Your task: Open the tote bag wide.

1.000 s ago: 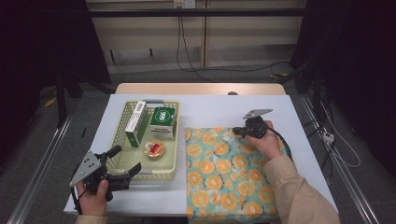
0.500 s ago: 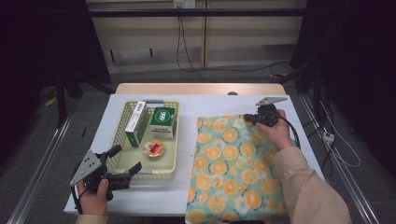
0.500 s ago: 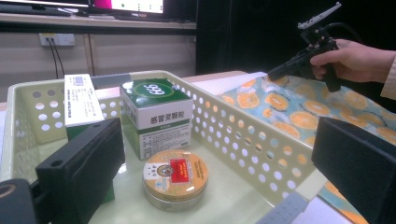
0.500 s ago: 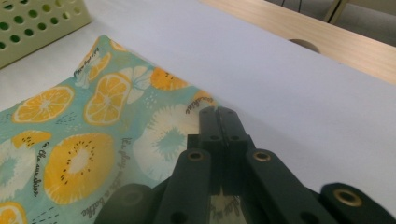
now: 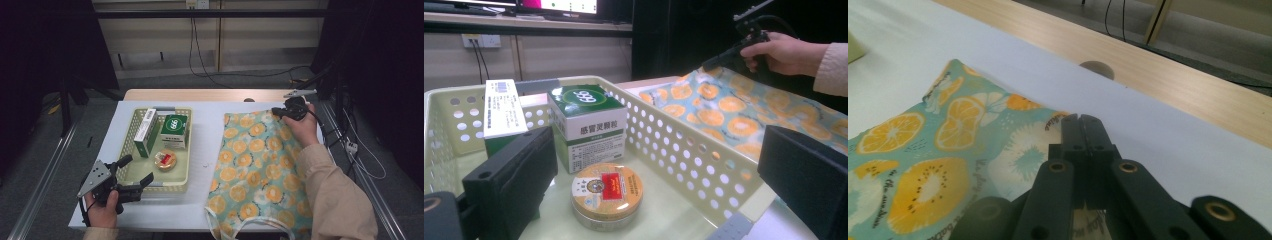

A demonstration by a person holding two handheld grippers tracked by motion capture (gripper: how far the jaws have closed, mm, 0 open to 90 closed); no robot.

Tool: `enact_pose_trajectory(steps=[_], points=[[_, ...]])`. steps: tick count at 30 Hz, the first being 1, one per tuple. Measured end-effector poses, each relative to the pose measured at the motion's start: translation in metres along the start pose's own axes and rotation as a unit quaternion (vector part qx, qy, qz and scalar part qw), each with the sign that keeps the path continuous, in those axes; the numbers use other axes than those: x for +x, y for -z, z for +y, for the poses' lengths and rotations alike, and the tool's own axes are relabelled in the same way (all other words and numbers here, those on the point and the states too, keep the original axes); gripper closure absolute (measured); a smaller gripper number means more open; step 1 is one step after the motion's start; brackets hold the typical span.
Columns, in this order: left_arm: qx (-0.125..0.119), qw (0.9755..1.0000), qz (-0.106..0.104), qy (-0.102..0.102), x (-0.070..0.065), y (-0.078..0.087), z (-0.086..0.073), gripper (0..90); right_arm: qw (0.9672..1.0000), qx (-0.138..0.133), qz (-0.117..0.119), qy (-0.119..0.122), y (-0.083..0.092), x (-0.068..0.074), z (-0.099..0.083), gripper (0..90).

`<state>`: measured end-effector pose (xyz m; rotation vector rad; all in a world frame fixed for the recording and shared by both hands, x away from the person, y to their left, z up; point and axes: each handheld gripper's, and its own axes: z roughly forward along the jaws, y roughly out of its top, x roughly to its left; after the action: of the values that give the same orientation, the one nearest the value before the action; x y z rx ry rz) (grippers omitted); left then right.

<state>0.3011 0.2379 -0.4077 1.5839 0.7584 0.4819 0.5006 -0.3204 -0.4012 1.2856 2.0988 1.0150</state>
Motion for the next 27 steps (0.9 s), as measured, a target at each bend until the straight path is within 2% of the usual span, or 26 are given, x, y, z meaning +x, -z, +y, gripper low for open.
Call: enact_pose_trajectory(steps=[7,10,11,13,15,18,20,22,23,25,27], points=[[-0.002,1.0000,0.002,0.000,0.000,0.000,0.001,2.4,0.9990,-0.012,-0.041,-0.015,-0.010,-0.014,0.016,90.0],[-0.003,1.0000,0.003,0.000,0.000,-0.001,0.001,2.4,0.9985,-0.018,-0.046,-0.022,-0.015,-0.019,0.020,90.0],[-0.003,1.0000,0.003,0.000,0.000,-0.001,0.001,2.4,0.9988,-0.015,-0.040,-0.024,-0.017,-0.019,0.020,90.0],[-0.002,1.0000,0.003,0.000,0.001,-0.001,0.001,2.4,0.9987,-0.007,-0.048,-0.013,-0.021,-0.018,0.019,90.0],[-0.002,1.0000,0.003,-0.001,0.002,-0.002,0.001,2.4,0.9989,-0.009,-0.039,-0.023,-0.024,-0.018,0.016,90.0],[0.000,1.0000,0.003,0.001,0.002,-0.002,0.001,2.4,0.9987,-0.016,-0.033,-0.036,-0.025,-0.017,0.012,77.1],[0.000,1.0000,0.003,0.002,0.002,-0.002,0.001,2.4,0.9984,-0.021,-0.041,-0.032,-0.024,-0.013,0.011,67.2],[0.001,1.0000,0.002,-0.001,0.002,-0.003,0.001,2.4,0.9986,-0.027,-0.020,-0.040,-0.021,-0.008,0.009,61.3],[0.000,1.0000,0.000,0.000,0.002,-0.004,0.001,2.4,0.9989,-0.027,-0.018,-0.035,-0.019,-0.004,0.007,57.9],[0.003,1.0000,-0.005,0.001,0.002,-0.005,0.001,2.4,0.9990,-0.028,0.010,-0.034,-0.015,0.005,0.003,55.2],[0.001,1.0000,-0.005,0.004,0.003,-0.006,0.001,2.4,0.9987,-0.030,0.026,-0.032,-0.008,0.015,-0.002,50.6]])
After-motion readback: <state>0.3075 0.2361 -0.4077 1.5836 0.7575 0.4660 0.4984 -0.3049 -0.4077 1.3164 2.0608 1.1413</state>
